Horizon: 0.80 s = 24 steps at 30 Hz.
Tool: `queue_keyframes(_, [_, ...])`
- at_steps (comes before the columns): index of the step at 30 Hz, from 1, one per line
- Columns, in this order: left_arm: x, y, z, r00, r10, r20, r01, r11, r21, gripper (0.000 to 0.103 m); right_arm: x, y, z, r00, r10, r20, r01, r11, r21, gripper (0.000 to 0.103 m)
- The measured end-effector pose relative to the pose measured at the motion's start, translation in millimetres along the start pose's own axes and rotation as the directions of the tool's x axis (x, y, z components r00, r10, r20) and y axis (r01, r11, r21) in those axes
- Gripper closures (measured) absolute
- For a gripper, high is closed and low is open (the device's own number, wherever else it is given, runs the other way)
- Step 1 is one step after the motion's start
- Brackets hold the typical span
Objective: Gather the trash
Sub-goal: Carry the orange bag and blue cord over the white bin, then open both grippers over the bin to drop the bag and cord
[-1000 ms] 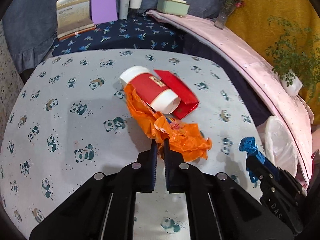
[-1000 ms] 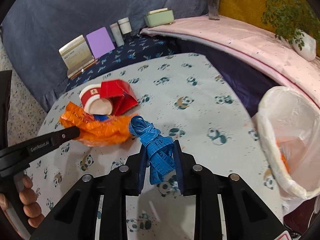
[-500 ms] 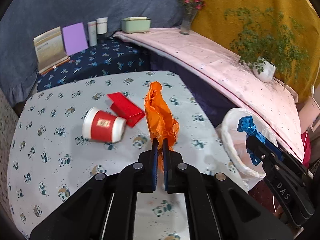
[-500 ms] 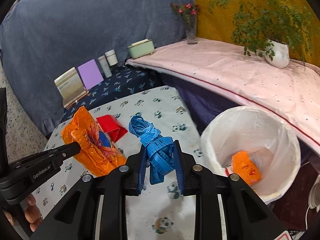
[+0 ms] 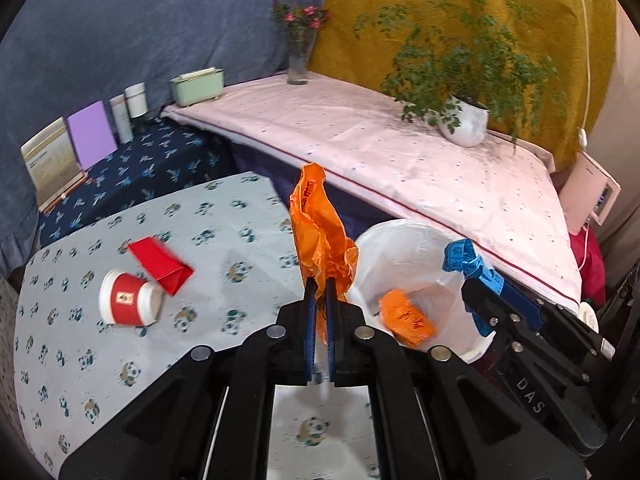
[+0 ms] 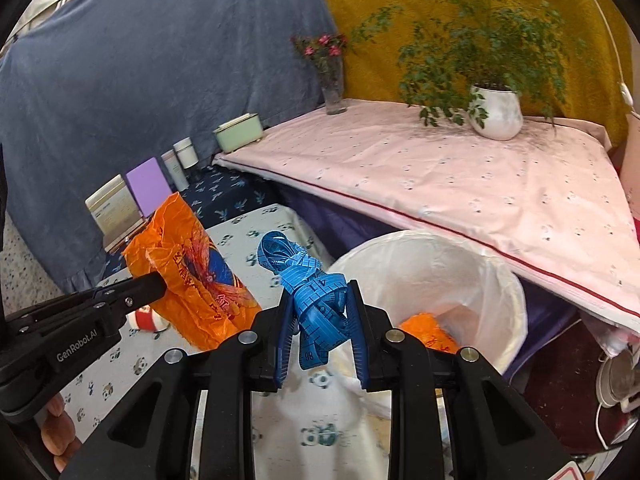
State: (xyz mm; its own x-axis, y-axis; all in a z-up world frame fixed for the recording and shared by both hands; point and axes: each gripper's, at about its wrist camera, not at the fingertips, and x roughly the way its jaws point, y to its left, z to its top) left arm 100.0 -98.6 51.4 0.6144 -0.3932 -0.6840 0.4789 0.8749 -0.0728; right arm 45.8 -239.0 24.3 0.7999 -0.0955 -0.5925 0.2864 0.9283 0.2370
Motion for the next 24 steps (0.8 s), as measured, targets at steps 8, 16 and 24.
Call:
queue_keyframes(8, [18.1, -48.4, 9.6, 0.998, -0.058, -0.013, 0.059, 0.997, 0.054, 0.099, -5.5, -45.6, 1.7, 0.998, -0.060, 0.006, 0.060, 0.997, 0.051, 0.079])
queue_keyframes(16, [35.9, -74.3, 9.5, 0.996, -0.081, -0.034, 0.083, 0.993, 0.078, 0.098, -1.4, -70.8, 2.0, 0.996, -0.085, -0.005, 0.085, 0.994, 0.075, 0.079])
queue_keyframes(24, [48.8, -77.2, 14.1, 0.997, -0.072, -0.041, 0.075, 0.995, 0.061, 0.075, 6.2, -78.8, 3.9, 0.996, -0.089, -0.012, 0.089, 0.993, 0.081, 0.079])
